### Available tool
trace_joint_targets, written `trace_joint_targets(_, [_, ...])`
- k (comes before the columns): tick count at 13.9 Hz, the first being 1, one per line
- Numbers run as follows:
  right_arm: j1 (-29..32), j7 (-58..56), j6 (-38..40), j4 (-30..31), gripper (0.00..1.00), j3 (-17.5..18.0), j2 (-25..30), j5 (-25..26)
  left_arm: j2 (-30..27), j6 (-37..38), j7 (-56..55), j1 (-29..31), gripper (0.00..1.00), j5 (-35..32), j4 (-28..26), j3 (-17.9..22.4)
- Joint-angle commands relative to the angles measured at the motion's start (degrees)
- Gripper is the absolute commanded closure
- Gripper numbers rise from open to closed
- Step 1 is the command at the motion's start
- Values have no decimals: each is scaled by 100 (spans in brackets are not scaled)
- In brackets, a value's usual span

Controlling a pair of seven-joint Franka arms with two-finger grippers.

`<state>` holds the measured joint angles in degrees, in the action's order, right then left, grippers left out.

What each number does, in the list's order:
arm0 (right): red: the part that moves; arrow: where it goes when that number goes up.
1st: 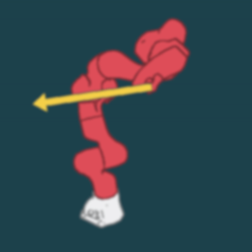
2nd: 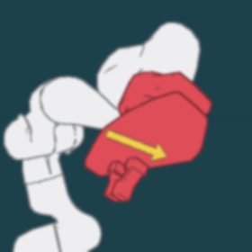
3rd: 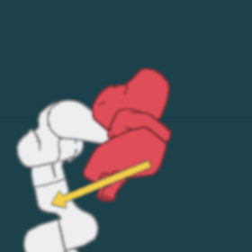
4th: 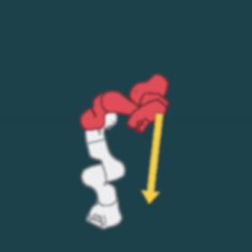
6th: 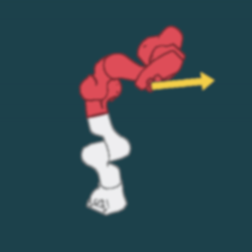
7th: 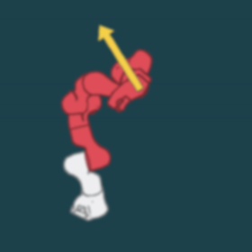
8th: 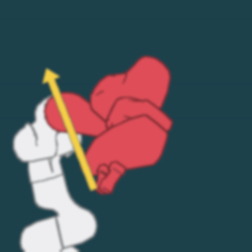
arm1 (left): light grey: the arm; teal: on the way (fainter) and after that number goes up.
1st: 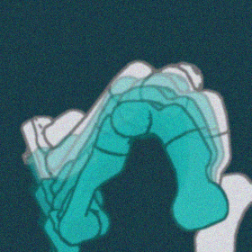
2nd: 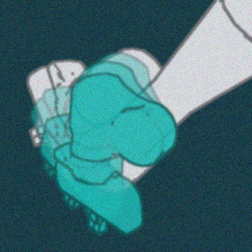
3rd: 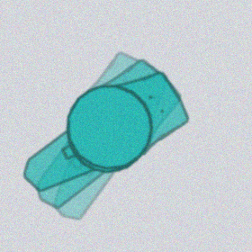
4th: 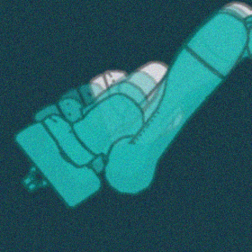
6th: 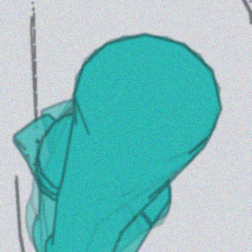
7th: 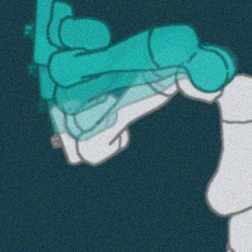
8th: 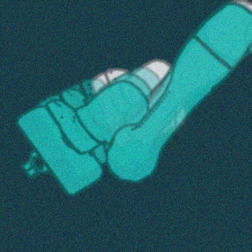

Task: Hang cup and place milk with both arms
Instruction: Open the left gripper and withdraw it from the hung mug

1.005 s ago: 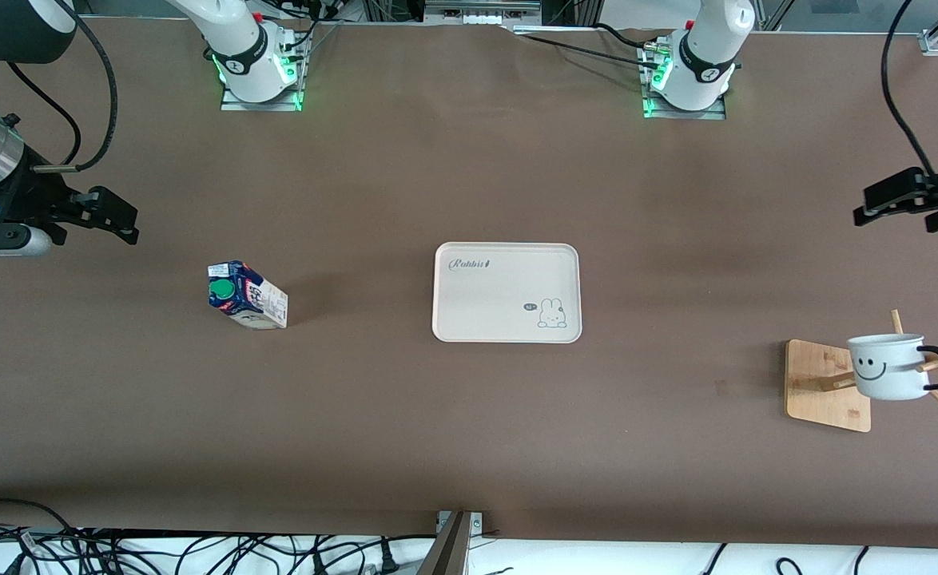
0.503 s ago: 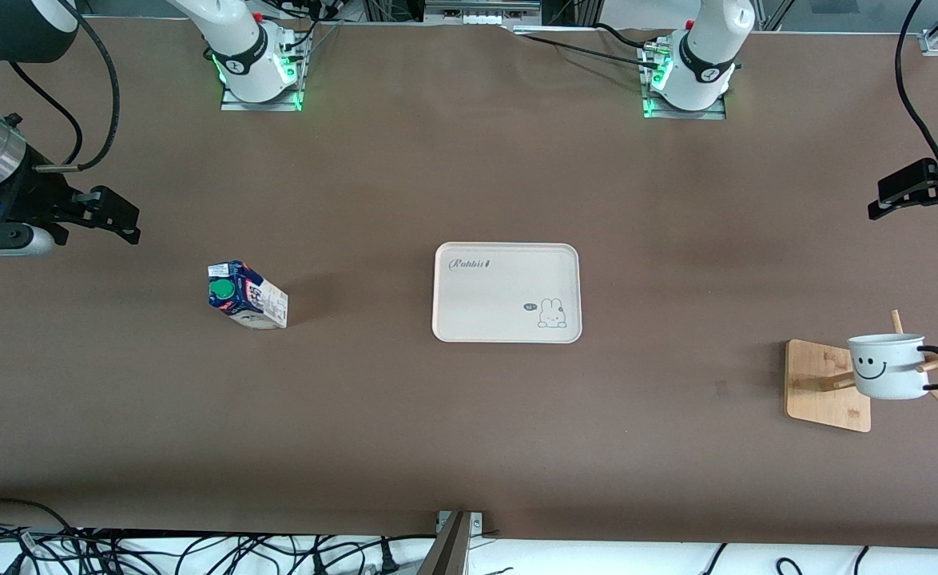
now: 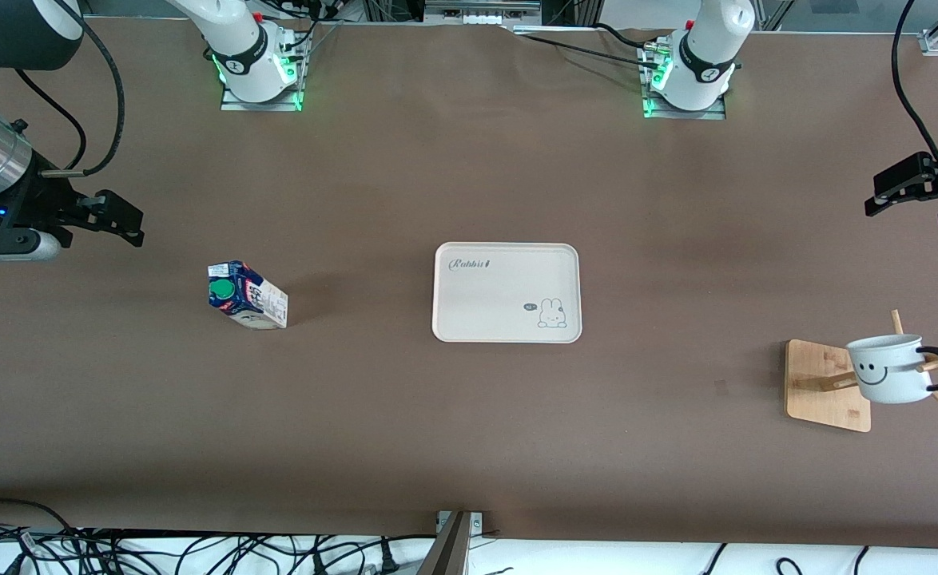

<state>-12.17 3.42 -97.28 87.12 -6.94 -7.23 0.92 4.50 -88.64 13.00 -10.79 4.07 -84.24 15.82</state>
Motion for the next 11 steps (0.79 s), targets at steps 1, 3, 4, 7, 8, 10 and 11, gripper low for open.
trace_joint_targets(1, [-4, -61, 52, -152, 0, 8, -59, 14, -143, -30, -8, -98, 0, -301, -128, -8])
trace_joint_targets(3, [-4, -61, 60, -152, 0, 8, -59, 14, -134, 5, -26, -99, 0, -302, -102, -26])
trace_joint_targets(4, [-4, -61, 52, -152, 0, 8, -59, 14, -134, 144, -69, -99, 0, -267, -76, -26])
trace_joint_targets(7, [-4, -61, 52, -160, 0, 8, -59, 14, -134, 295, -315, -98, 0, -214, 47, -26])
trace_joint_targets(8, [-4, -61, 52, -152, 0, 8, -59, 14, -134, 339, -446, -151, 0, -214, 48, -35])
trace_joint_targets(10, [-13, -61, 60, -152, 0, 8, -68, 22, -160, 339, -658, -283, 0, -223, 39, -8])
trace_joint_targets(11, [-4, -61, 60, -160, 0, 8, -68, 14, -186, 339, -615, -275, 0, -223, 21, -17])
